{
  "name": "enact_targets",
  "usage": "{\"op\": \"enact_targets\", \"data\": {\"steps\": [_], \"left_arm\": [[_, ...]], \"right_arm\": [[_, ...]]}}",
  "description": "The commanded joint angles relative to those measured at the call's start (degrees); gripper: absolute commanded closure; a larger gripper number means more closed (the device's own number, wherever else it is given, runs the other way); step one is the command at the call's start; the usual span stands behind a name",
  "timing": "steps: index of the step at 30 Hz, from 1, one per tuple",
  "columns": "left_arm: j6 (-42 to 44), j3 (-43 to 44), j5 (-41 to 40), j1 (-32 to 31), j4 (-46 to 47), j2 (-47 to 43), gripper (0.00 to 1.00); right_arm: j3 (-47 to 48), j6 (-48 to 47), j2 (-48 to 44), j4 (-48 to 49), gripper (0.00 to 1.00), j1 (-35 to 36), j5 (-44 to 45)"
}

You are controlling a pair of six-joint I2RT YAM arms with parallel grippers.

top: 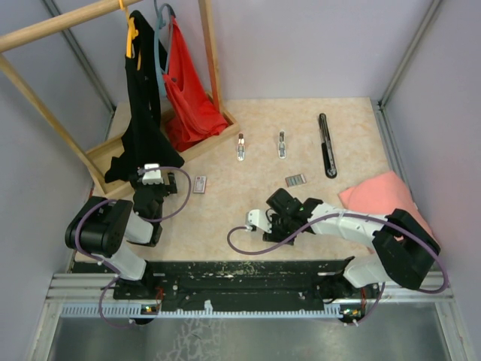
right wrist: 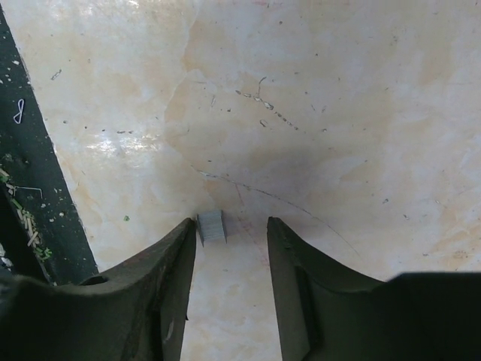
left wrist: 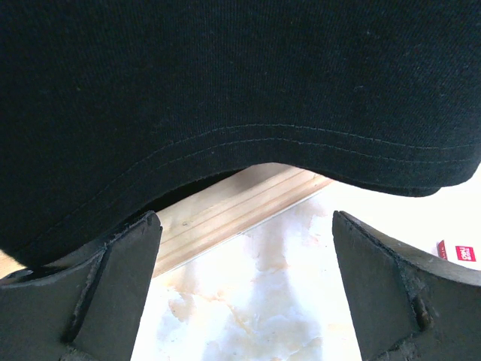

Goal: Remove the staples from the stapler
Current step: Pick up the staple from the center of the board.

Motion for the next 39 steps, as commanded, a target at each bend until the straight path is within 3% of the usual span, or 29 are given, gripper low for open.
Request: {"op": "enact_targets", "data": {"steps": [1,10,31,39], "left_arm": [[-1.0,0.8,0.1,0.4,1.3,0.1,0.0],[-1.0,0.8,0.1,0.4,1.3,0.2,0.0],[-1.0,0.8,0.1,0.4,1.3,0.1,0.0],[-1.0,0.8,0.1,0.4,1.3,0.1,0.0]], "right_arm": [[0.1,-0.2,1.3,-0.1,0.59,-0.3,0.4],[0.9,0.2,0.6,-0.8,0.67,-0.2,-0.2],[5.5,1.4,-3.2,-3.0,0.71,-5.4,-4.0],[4.3,-6.7,-3.0,-4.8,0.56,-5.4,-8.6]]}}
